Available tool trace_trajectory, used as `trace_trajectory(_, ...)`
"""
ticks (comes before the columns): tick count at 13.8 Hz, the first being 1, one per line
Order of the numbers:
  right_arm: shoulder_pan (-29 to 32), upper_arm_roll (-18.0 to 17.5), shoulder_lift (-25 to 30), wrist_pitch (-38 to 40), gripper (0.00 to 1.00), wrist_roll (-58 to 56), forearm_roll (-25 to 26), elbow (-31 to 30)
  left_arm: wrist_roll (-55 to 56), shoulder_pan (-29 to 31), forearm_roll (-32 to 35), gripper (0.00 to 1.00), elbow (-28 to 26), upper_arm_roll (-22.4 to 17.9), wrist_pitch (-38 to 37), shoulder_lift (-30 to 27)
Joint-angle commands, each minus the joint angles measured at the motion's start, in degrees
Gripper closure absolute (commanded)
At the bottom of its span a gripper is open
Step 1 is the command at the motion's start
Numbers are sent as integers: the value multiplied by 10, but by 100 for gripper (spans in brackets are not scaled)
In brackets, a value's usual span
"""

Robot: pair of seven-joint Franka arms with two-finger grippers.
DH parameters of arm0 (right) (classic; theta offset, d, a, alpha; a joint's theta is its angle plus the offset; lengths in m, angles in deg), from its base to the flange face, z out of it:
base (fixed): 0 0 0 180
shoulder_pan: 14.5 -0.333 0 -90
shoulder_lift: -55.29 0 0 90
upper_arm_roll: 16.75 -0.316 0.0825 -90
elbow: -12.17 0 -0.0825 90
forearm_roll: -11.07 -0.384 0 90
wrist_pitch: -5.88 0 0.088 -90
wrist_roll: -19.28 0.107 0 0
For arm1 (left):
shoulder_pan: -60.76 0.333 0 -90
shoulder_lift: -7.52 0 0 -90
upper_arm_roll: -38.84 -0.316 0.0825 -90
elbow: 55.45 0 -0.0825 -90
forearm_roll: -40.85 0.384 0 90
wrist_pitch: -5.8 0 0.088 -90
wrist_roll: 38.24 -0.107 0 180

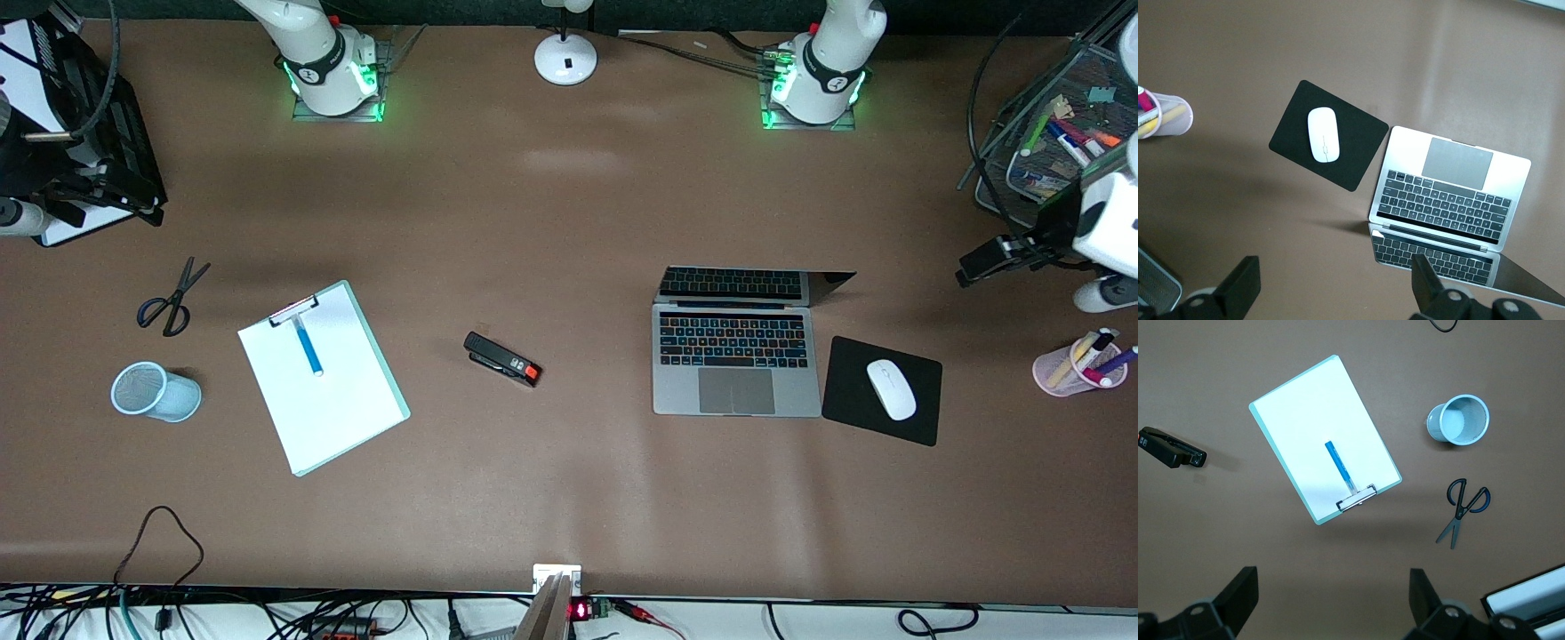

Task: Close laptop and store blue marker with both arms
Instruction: 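Move the right gripper toward the clipboard while the left gripper rises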

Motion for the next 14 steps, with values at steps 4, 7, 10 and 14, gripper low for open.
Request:
trace_trajectory(4,-6,4,-9,13,0,-8,-11,8,-97,-5,18,0,23,3,-5,15)
trace_trajectory(7,-20,4,-12,10,0,-8,-10,1,-90,-2,9,0,24,6,-7,14)
trace_trajectory(10,-29,4,-42,11,0,-37,-5,-16,-88,-6,9,0,20,6,-11,34)
trace_trajectory(14,-35,4,-85,-20,0,-122,-1,-24,-88,-3,14,0,39,6,-16,45)
